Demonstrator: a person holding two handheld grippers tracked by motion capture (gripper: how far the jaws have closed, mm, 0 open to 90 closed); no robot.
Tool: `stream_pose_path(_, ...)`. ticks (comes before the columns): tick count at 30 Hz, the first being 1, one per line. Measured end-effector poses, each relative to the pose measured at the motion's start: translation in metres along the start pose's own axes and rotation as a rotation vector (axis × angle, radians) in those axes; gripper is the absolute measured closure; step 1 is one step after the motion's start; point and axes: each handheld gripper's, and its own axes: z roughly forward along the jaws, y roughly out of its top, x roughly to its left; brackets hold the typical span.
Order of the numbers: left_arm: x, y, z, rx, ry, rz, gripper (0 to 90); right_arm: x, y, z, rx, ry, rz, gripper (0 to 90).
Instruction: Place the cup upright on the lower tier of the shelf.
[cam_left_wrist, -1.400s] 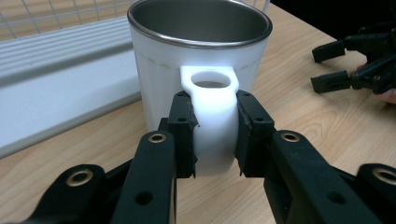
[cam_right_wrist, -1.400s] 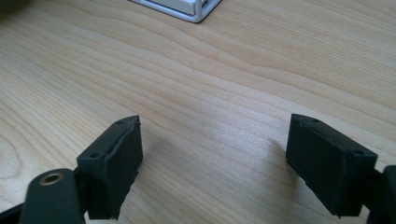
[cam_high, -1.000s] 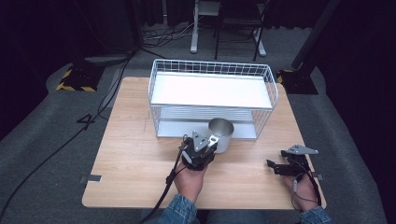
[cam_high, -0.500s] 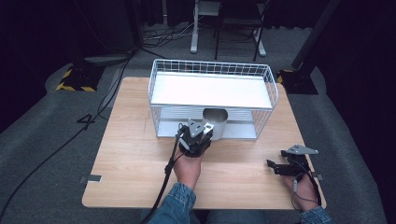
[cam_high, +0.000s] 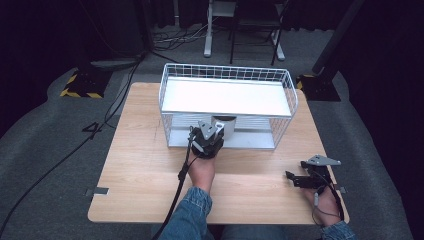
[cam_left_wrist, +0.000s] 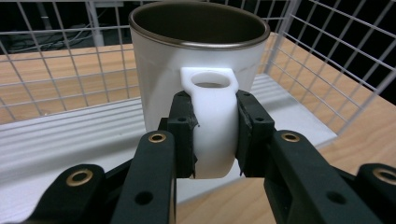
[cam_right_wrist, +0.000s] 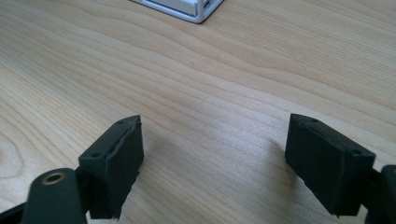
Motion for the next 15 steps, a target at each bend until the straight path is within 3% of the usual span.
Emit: stream_pose_path(15, 0.01, -0.006, 0.025, 0.025, 0.052, 0.005, 71.5, 0.0, 0.0, 0.0, 0.0, 0.0, 0.0, 19.6)
